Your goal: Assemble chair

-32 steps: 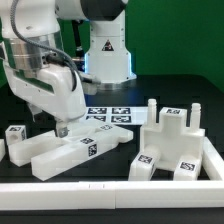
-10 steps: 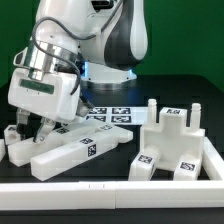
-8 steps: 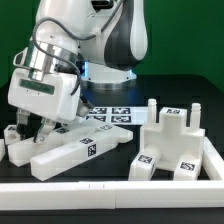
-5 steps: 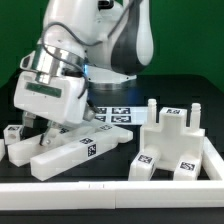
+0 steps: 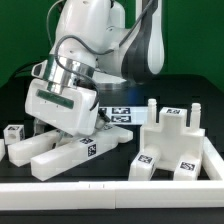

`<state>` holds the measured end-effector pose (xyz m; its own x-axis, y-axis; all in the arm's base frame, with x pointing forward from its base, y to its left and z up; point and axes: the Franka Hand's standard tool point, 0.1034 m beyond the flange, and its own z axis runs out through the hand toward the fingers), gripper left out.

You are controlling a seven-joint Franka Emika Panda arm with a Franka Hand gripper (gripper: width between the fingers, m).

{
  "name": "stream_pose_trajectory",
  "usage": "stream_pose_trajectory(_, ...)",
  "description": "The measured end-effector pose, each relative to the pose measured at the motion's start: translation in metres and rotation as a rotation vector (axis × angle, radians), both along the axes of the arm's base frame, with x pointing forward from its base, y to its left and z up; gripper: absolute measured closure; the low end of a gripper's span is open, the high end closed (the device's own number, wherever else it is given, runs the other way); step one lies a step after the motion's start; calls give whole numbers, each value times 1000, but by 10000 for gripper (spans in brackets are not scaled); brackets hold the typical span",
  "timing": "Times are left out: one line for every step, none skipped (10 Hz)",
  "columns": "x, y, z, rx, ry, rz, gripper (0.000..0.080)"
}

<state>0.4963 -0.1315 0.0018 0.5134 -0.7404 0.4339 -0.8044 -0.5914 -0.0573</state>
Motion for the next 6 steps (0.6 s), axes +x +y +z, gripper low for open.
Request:
stream_pose_trajectory(0, -1, 0, 0, 0, -1, 151)
stream_pose_trajectory(0, -1, 0, 0, 0, -1, 267)
stream_pose_trajectory(0, -1, 0, 0, 0, -1, 413)
stream_pose_trajectory(0, -1, 0, -1, 0, 0, 413)
stream_pose_trajectory(0, -1, 0, -1, 0, 0, 519)
stream_pose_trajectory(0, -1, 0, -1, 0, 0, 519)
